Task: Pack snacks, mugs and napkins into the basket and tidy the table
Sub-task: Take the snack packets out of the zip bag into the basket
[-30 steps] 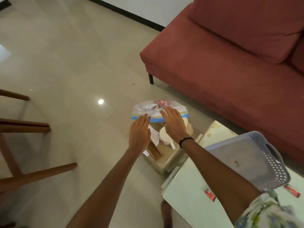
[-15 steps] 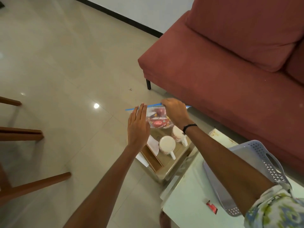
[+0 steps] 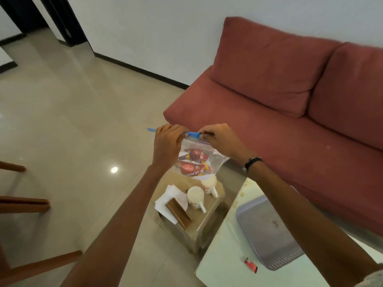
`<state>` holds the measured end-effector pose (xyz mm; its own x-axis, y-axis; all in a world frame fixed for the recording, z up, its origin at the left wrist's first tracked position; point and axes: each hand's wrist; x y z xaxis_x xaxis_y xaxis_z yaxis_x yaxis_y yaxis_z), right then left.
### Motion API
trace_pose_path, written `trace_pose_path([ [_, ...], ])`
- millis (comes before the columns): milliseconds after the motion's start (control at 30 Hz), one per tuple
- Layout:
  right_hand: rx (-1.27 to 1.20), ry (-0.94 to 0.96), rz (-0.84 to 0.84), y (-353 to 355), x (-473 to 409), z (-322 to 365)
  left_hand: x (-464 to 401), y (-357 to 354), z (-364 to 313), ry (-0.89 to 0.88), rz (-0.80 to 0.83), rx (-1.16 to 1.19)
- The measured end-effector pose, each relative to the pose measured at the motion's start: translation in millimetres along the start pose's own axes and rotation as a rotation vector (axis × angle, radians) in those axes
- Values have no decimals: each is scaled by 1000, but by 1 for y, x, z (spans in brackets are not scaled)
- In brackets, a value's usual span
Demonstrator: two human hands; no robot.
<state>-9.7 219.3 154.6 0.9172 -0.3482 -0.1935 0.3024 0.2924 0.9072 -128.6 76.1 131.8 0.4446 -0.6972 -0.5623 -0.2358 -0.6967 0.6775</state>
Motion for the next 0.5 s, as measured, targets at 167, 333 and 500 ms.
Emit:
trace_pose_path([
  [167, 97, -38, 227, 75, 97, -15, 5, 14, -64, -43, 99, 138],
  [333, -295, -256, 360, 120, 207, -24, 30, 8, -132, -15, 166, 196],
  [500, -556, -415, 242, 141, 307, -20, 67, -11, -218, 23, 210, 276],
])
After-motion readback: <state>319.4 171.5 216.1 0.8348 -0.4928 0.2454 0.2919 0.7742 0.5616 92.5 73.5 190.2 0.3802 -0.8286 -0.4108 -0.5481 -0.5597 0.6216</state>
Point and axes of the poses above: each hand's wrist, its own x-axis away from the middle knuckle, its own y-axis out of the back of the hand, z = x × y, and after that the axes turned 14 degrees about x, right-handed
